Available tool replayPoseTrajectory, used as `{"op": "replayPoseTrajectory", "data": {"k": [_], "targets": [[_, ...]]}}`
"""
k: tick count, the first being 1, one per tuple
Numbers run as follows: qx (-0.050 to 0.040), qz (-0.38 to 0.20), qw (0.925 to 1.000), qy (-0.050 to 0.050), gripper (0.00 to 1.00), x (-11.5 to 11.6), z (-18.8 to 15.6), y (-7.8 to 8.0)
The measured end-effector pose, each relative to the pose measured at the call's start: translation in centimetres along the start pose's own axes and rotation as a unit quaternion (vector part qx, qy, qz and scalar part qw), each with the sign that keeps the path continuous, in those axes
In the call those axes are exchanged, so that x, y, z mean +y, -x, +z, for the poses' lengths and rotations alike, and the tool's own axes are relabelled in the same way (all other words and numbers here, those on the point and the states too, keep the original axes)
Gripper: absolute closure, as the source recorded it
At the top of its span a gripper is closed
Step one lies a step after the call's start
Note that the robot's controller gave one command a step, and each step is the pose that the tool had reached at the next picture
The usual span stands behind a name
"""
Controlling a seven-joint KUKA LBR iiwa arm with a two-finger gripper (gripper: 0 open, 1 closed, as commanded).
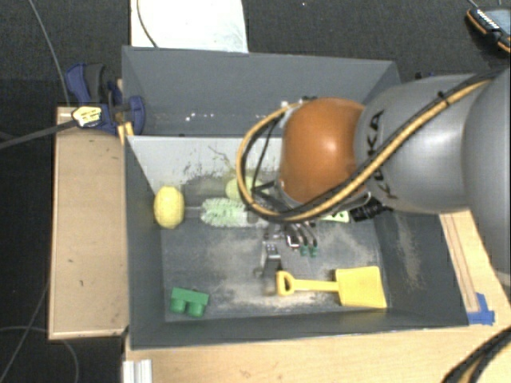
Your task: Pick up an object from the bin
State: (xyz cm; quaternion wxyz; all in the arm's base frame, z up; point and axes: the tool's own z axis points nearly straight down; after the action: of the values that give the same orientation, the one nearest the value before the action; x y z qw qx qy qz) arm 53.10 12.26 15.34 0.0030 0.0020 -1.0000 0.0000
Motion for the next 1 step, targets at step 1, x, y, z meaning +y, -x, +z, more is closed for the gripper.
{"op": "replayPoseTrajectory", "data": {"k": [1], "targets": [[-0.004,0.004,1.0,0.001,0.0,-0.08,-0.45,0.19]]}}
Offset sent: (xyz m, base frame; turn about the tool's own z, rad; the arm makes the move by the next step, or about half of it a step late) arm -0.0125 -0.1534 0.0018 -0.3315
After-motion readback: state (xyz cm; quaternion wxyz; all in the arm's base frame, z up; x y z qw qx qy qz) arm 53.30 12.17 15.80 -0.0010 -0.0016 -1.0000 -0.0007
